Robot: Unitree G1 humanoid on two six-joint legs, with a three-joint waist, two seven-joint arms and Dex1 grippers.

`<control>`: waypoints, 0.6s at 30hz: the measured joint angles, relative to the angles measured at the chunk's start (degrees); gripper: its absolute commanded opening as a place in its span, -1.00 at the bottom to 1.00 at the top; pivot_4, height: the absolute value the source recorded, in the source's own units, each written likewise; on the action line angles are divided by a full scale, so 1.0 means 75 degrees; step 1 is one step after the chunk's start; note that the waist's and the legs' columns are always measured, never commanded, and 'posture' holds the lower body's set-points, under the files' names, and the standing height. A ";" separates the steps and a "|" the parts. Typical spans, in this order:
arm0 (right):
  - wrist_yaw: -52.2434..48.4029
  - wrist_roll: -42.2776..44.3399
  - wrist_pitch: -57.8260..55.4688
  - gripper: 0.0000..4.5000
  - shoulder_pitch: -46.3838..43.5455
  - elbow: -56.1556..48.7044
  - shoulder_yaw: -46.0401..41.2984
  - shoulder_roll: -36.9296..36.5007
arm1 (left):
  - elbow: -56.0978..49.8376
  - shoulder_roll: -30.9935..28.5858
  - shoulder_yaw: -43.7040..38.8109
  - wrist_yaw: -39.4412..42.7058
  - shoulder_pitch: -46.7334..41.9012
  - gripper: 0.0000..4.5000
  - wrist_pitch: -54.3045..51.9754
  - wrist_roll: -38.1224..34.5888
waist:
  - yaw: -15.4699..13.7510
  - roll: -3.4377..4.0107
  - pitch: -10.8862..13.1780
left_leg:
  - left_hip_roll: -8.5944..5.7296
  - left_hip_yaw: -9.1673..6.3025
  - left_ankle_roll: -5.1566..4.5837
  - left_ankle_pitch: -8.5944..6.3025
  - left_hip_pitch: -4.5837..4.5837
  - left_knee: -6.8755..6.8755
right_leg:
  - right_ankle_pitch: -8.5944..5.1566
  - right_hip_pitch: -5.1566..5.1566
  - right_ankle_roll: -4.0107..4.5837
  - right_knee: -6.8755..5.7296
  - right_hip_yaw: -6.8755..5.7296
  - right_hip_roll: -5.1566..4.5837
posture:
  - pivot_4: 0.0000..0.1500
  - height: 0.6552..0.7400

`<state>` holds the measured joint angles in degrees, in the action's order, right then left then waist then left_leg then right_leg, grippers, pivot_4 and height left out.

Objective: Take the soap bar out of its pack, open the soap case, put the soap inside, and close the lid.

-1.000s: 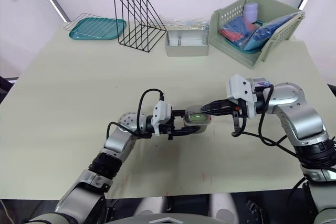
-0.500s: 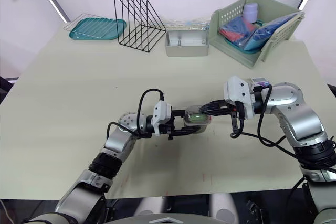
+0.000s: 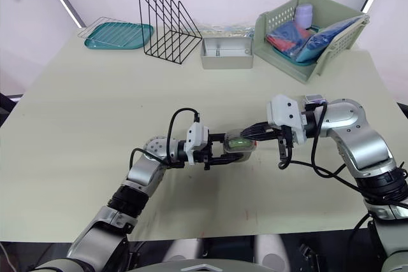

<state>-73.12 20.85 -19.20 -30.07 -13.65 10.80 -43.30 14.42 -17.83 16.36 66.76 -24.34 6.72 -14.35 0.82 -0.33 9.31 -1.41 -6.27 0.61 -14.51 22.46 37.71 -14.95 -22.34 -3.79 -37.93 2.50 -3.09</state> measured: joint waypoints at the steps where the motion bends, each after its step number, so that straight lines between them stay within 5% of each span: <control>1: 0.0002 -0.0007 -0.0001 -0.98 0.0009 0.0000 0.0000 0.0000 | 0.0000 0.0000 0.0003 -0.0005 0.0000 -0.16 -0.0003 0.0013 | 0.0000 0.0000 0.0000 | 0.0000 -0.0003 0.0000 0.0000 -0.0016 -0.0001 | -0.0001 0.0019 0.0000 0.0004 -0.0002 0.0000 | 1.00 1.00; 5: 0.0019 -0.0020 0.0000 -0.98 0.0092 0.0002 -0.0001 0.0000 | 0.0000 -0.0003 0.0012 -0.0009 0.0003 -0.16 -0.0015 0.0105 | 0.0002 -0.0002 0.0000 | 0.0002 0.0003 -0.0001 -0.0001 -0.0097 -0.0042 | -0.0005 0.0098 0.0000 0.0032 0.0000 -0.0001 | 1.00 1.00; 18: 0.0408 0.0589 -0.0405 -0.98 0.0524 -0.0004 -0.0398 0.0279 | -0.0021 -0.0011 -0.0007 -0.0011 0.0026 -0.16 -0.0016 0.0092 | 0.0007 -0.0005 -0.0003 | 0.0003 -0.0001 -0.0001 -0.0001 -0.0093 -0.0042 | -0.0004 0.0092 0.0001 0.0030 0.0001 -0.0001 | 1.00 1.00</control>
<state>-70.06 25.27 -22.24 -26.13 -13.68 7.82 -41.21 14.26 -17.91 16.31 66.68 -24.14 6.60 -13.65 0.87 -0.37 9.29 -1.39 -6.28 0.61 -14.52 21.76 37.39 -14.98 -21.65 -3.79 -37.70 2.51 -3.10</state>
